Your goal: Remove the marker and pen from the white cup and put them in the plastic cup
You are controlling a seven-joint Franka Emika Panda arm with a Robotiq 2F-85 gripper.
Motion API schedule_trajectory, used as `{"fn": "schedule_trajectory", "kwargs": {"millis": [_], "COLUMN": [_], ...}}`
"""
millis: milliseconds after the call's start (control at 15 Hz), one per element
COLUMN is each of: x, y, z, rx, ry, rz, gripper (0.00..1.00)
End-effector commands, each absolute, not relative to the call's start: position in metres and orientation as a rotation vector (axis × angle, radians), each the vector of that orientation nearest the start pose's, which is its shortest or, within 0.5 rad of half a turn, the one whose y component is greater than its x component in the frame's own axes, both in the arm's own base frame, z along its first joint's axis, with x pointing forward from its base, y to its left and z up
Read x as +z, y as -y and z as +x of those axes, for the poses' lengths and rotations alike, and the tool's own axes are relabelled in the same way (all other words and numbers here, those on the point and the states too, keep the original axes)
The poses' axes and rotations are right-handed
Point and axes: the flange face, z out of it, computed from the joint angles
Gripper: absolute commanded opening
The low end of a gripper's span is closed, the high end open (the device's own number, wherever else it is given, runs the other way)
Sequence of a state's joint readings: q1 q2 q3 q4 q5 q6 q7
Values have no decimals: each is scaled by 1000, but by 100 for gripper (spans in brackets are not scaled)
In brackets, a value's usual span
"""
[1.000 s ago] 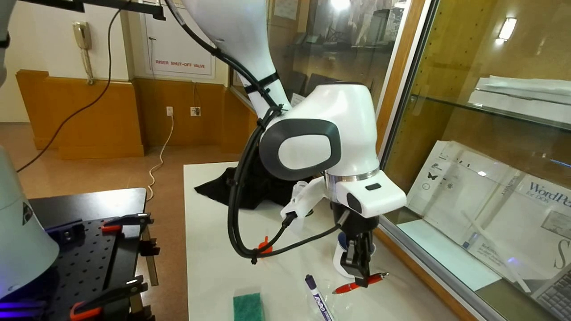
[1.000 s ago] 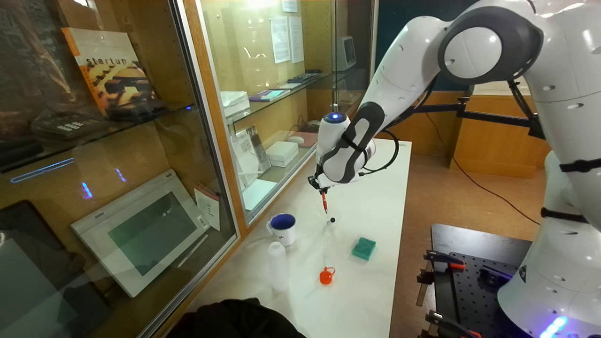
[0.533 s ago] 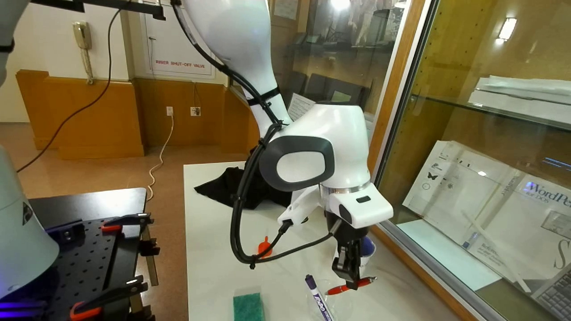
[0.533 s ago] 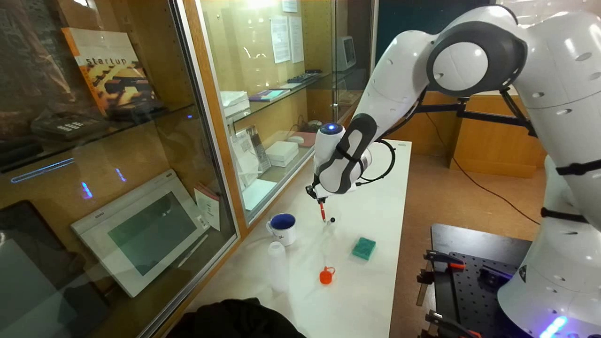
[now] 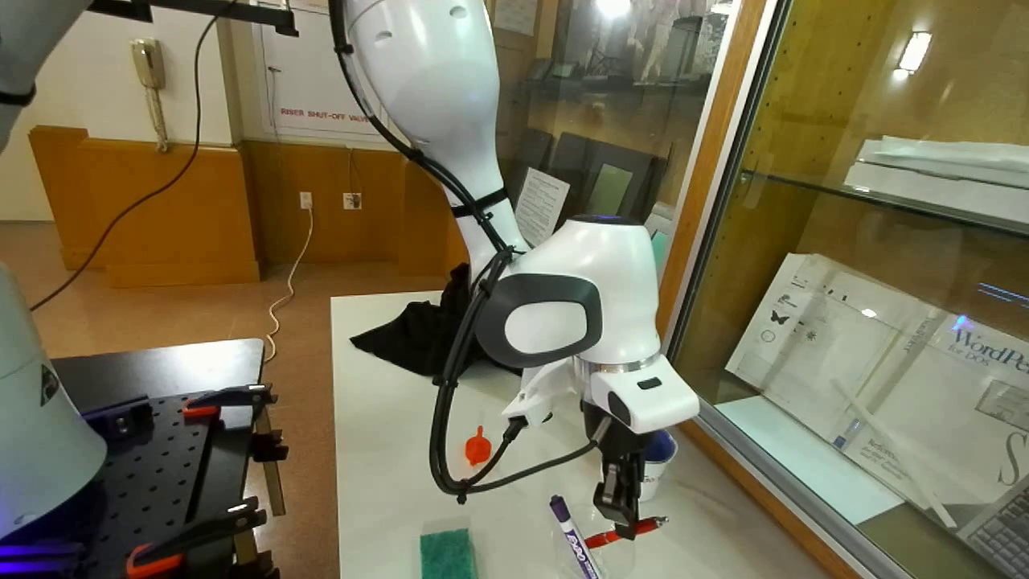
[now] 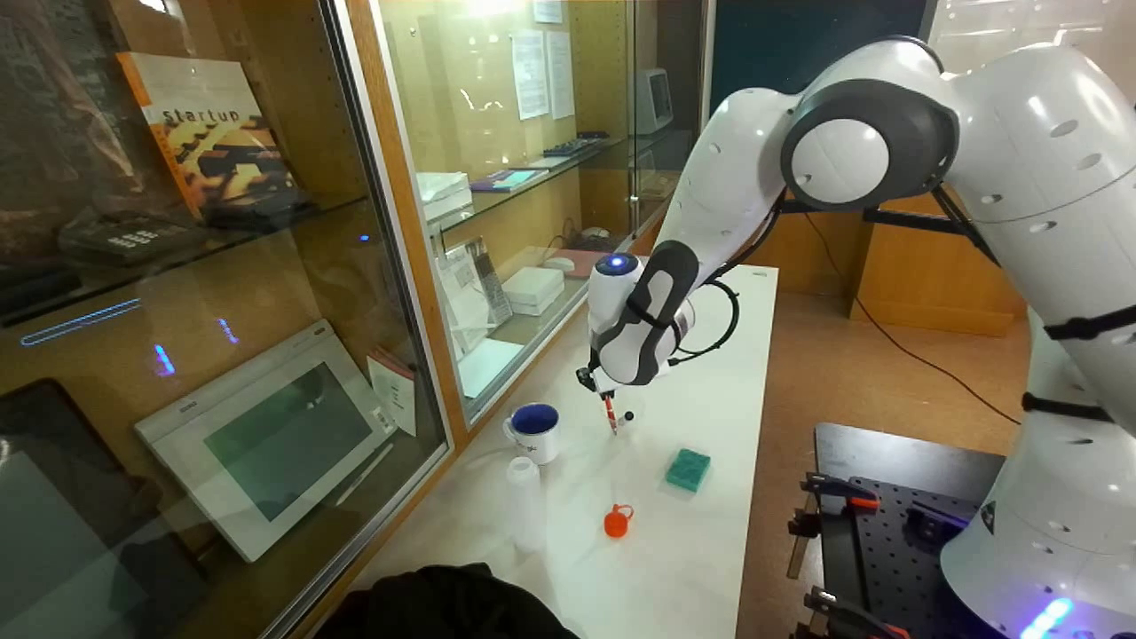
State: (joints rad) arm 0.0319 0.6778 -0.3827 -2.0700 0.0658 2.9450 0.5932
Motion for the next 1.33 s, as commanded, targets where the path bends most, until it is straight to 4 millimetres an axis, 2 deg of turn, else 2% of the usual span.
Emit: {"fn": "schedule_trajectory", "kwargs": {"millis": [0,67,133,400,667,733,1000,1267], "x": [141,140,140,147,173,185,229,273], "y": [206,206,206,206,204,202,202,193], "z": [572,573,572,571,568,568,568,570], "rx": [-431,-430,-431,-453,-513,-509,-505,-557], "ry": [-1429,-1429,-1429,-1433,-1411,-1394,-1359,-1167], "rz": [-2964,-2966,-2966,-2955,-2945,-2945,-3018,-3149], "gripper": [4,25,41,69,97,100,100,100]}}
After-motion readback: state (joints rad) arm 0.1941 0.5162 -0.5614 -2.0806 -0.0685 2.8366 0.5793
